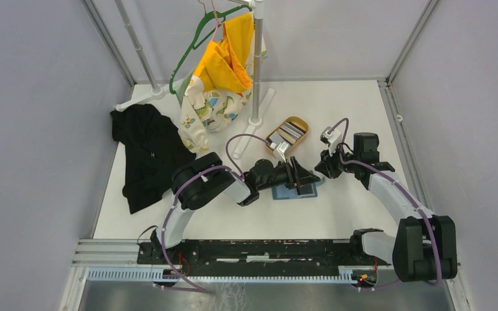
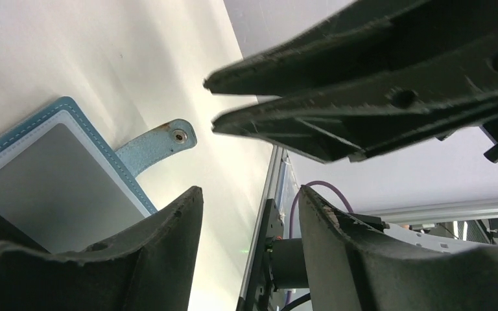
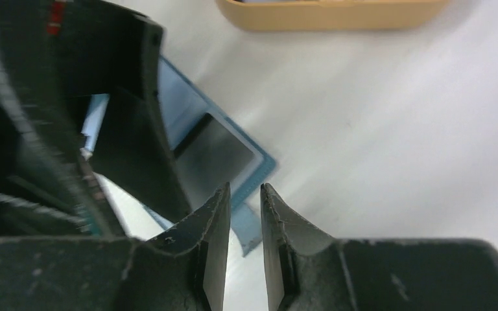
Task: Put the credit cards into the card holder
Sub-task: Open the card holder at the center of the board, then pick up the credit card from the storage box.
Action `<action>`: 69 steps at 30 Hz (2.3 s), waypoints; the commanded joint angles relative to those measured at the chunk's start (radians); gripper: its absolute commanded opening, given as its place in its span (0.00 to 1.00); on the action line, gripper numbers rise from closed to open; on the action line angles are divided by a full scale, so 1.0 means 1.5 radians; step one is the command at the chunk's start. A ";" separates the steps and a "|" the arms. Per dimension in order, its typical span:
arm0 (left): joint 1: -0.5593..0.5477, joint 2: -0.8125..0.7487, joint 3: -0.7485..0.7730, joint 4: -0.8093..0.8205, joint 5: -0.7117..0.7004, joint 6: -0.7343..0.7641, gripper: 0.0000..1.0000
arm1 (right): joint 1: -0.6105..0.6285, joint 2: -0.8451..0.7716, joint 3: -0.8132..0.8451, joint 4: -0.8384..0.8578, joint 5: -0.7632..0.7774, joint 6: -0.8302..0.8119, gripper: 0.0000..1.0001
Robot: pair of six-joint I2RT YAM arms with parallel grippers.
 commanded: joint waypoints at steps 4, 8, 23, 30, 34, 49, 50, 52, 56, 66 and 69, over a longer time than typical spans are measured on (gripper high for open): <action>0.011 -0.112 -0.033 -0.094 -0.051 0.101 0.61 | 0.000 0.025 0.001 -0.011 -0.176 -0.050 0.27; 0.011 -0.212 -0.073 -0.201 -0.112 0.192 0.61 | 0.000 0.053 0.023 -0.049 -0.193 -0.080 0.26; 0.036 -0.517 -0.069 -0.587 -0.573 0.525 0.99 | 0.001 0.006 0.156 0.038 -0.221 -0.255 0.98; 0.169 -0.425 -0.018 -0.547 -0.365 0.481 0.96 | 0.048 0.200 0.295 0.162 -0.192 -0.062 0.98; 0.185 -0.370 0.002 -0.514 -0.329 0.493 0.85 | 0.062 0.335 0.455 0.051 -0.118 -0.013 0.94; 0.186 -0.314 -0.028 -0.499 -0.268 0.504 0.68 | 0.095 0.554 0.622 -0.029 -0.006 0.088 0.72; 0.185 -0.313 -0.028 -0.500 -0.267 0.505 0.68 | 0.096 0.560 0.624 -0.030 -0.004 0.095 0.72; 0.186 -0.310 -0.027 -0.502 -0.264 0.505 0.68 | 0.096 0.570 0.625 -0.029 0.009 0.110 0.72; 0.186 -0.305 -0.023 -0.507 -0.255 0.504 0.68 | 0.096 0.576 0.618 -0.015 0.035 0.141 0.72; 0.186 -0.295 -0.015 -0.517 -0.251 0.503 0.68 | 0.096 0.590 0.605 0.013 0.075 0.189 0.79; 0.187 -0.294 -0.014 -0.520 -0.252 0.503 0.68 | 0.096 0.588 0.599 0.021 0.088 0.198 0.79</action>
